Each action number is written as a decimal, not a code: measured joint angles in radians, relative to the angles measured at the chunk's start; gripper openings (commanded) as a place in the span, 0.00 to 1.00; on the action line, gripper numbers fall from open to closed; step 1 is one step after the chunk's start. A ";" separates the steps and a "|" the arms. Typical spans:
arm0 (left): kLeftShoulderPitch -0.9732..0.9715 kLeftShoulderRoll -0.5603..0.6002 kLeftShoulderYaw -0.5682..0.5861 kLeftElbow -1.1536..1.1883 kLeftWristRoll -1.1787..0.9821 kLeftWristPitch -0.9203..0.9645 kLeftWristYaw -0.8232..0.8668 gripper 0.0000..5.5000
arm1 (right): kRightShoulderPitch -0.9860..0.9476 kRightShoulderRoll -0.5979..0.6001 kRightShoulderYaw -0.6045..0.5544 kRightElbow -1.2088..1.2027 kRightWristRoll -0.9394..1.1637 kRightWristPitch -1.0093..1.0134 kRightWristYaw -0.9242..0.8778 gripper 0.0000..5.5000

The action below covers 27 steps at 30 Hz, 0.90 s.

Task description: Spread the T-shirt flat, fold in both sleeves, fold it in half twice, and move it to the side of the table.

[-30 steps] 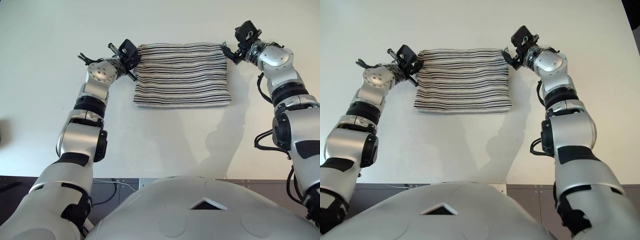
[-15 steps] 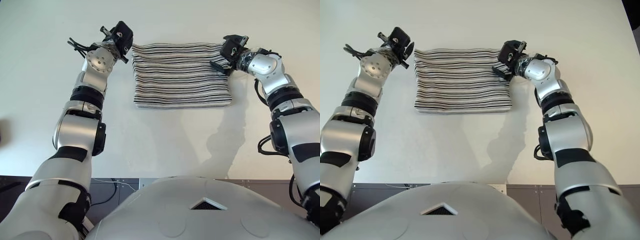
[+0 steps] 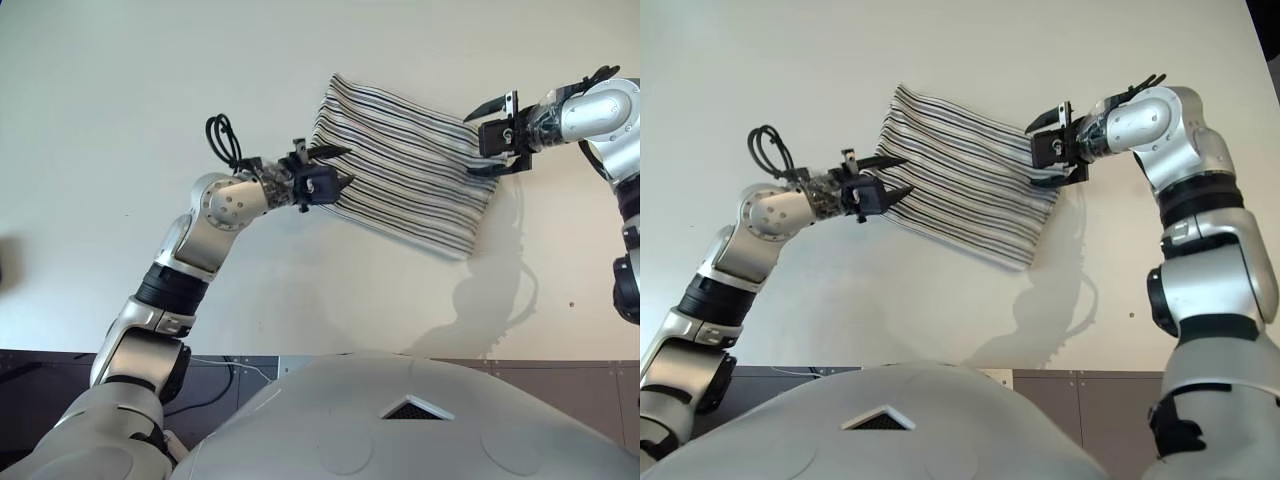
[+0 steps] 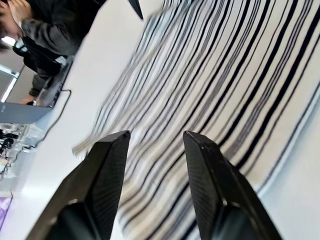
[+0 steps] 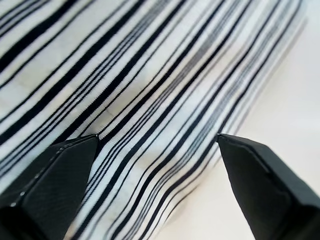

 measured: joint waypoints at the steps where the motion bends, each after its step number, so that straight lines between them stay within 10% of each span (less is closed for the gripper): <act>1: 0.013 0.014 0.002 0.009 0.003 -0.001 0.002 0.36 | 0.037 -0.014 0.002 -0.085 0.039 0.054 0.062 0.79; 9: -0.180 0.036 -0.035 0.423 0.148 -0.219 0.130 0.36 | 0.343 -0.059 0.033 -0.685 0.233 0.521 0.250 0.79; 20: -0.478 -0.025 -0.141 0.900 0.337 -0.524 0.385 0.36 | 0.328 0.054 -0.098 -0.770 0.309 0.737 0.045 0.79; 27: -0.377 0.058 -0.067 0.513 0.031 -0.610 0.135 0.36 | 0.523 -0.071 -0.371 -0.935 0.455 0.753 -0.005 0.79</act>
